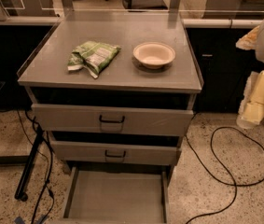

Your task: Place green jalapeno chip bag into bottom drawer

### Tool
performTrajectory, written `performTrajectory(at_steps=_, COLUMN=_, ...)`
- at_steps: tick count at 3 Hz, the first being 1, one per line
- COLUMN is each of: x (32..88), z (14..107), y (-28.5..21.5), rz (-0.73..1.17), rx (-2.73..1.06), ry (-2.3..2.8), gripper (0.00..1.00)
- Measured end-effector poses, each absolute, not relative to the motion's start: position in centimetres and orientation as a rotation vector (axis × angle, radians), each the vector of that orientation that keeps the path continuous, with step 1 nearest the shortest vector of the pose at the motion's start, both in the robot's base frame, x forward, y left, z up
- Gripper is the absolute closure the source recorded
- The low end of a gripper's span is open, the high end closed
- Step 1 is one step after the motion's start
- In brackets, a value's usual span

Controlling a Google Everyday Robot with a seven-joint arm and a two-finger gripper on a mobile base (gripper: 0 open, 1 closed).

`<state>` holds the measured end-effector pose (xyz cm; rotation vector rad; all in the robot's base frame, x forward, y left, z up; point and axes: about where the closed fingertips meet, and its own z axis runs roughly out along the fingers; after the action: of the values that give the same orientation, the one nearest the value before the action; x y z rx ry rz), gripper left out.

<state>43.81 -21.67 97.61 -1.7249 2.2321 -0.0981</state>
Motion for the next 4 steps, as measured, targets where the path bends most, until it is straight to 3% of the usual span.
performTrajectory(at_steps=2, x=45.2, z=98.1, y=-20.3, rz=-0.115, rx=-1.683, ry=2.246, gripper=0.00)
performTrajectory(at_steps=3, x=49.7, z=98.9, y=-15.7, rz=-0.113, rx=-1.632, ry=2.270, gripper=0.00)
performTrajectory(at_steps=4, x=49.8, z=99.0, y=-15.6, rz=-0.112, rx=-1.629, ry=2.266, gripper=0.00)
